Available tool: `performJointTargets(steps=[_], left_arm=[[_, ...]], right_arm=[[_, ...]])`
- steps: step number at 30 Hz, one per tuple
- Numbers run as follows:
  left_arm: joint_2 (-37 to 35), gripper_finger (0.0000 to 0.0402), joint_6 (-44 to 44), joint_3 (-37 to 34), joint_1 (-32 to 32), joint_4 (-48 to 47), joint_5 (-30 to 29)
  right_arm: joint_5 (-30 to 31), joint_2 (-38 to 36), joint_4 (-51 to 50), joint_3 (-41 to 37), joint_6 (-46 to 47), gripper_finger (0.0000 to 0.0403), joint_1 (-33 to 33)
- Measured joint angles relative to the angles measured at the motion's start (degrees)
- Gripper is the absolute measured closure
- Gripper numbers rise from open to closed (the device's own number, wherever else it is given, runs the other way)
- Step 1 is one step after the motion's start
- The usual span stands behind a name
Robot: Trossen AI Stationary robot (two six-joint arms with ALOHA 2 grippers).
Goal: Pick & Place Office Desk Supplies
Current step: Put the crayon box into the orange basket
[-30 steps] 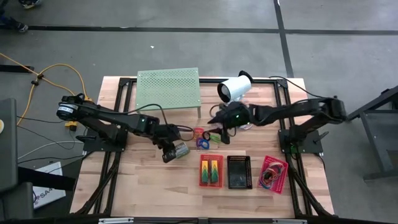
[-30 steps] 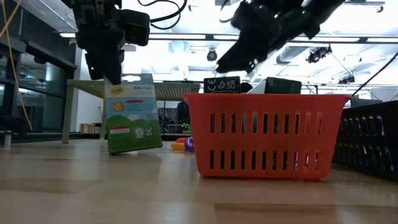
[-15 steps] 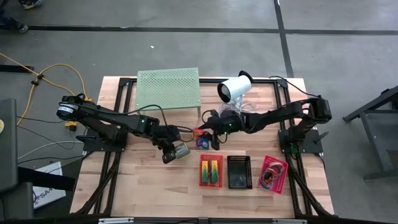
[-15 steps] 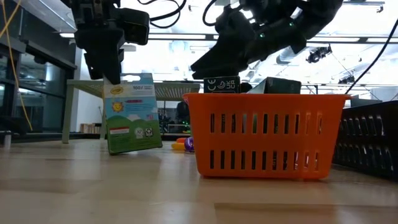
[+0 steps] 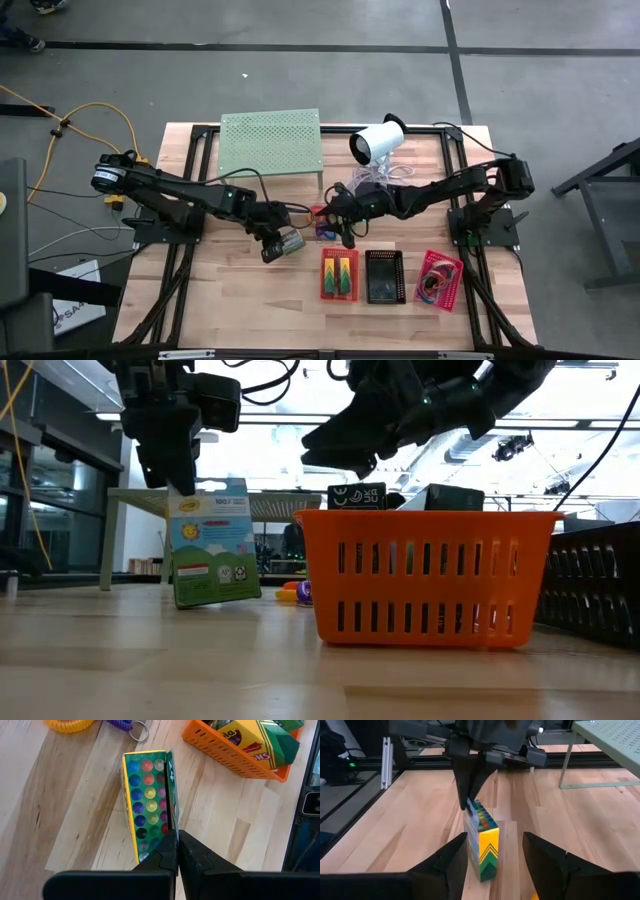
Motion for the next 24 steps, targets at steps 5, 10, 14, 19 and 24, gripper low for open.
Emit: performJointTargets(steps=[5,10,14,19,24], left_arm=[[0.0,0.0401,0.8,-0.1,-0.4,0.9,0.0],[0.0,0.0401,1.2,-0.1,-1.1,1.6,0.0],[0.0,0.0401,1.2,-0.1,-1.2,1.6,0.0],[0.0,0.0401,1.2,-0.1,-1.1,1.6,-0.2],[0.0,0.0401,1.2,-0.1,-1.1,1.7,-0.1]], right_arm=[[-0.1,0.0,0.0,0.0,-0.4,0.0227,0.3],[-0.1,1.1,1.1,0.0,-0.2,0.0227,1.1],[-0.7,5.9,7.0,0.1,-0.2,0.0227,2.0],[-1.9,9.5,7.1,2.8,0.4,0.0227,1.3],[-5.9,10.4,4.7,5.3,1.9,0.0227,-0.3]])
